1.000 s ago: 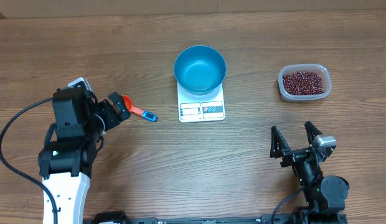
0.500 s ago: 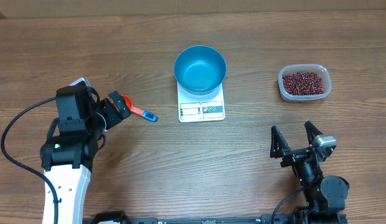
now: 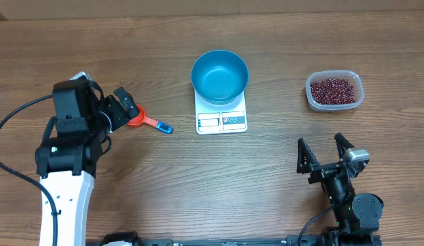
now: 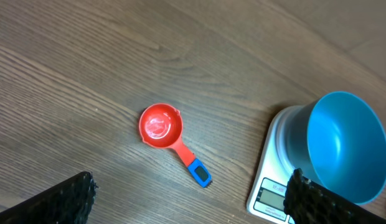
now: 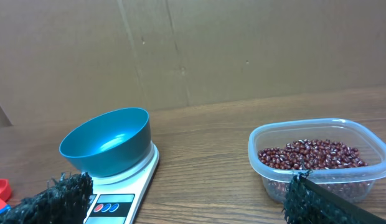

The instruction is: Scoop item into bowl and weigh 150g on scale

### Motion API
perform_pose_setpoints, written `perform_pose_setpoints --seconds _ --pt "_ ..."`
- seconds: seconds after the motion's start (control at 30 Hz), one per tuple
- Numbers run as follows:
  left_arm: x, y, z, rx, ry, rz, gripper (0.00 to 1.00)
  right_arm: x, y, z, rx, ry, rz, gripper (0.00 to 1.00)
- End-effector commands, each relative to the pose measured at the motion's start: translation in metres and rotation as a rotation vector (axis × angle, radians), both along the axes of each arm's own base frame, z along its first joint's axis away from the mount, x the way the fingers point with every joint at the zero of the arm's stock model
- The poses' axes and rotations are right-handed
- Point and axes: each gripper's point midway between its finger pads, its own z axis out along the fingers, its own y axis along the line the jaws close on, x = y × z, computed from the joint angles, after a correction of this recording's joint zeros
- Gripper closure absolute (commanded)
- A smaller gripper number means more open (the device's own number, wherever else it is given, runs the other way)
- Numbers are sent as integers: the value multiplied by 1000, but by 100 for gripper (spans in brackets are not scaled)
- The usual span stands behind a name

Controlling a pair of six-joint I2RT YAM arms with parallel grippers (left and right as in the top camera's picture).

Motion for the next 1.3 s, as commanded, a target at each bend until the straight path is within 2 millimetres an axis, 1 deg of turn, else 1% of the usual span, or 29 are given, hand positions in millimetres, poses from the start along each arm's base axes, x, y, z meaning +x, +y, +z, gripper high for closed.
perform_pose_setpoints --seconds 0.0,0.47,0.6,0.93,1.27 --pt "5 0 3 3 0 6 0 0 0 -1 -4 -7 -5 0" --pt "10 0 -14 -1 53 6 0 0 0 -1 -4 -7 -5 0" --pt "11 -1 -17 -29 62 26 0 0 0 -1 -4 -7 -5 0" --pt "8 -1 -21 -32 86 29 0 0 0 -1 -4 -7 -5 0" --pt "8 -1 -21 -32 87 30 0 0 0 -1 -4 -7 -5 0"
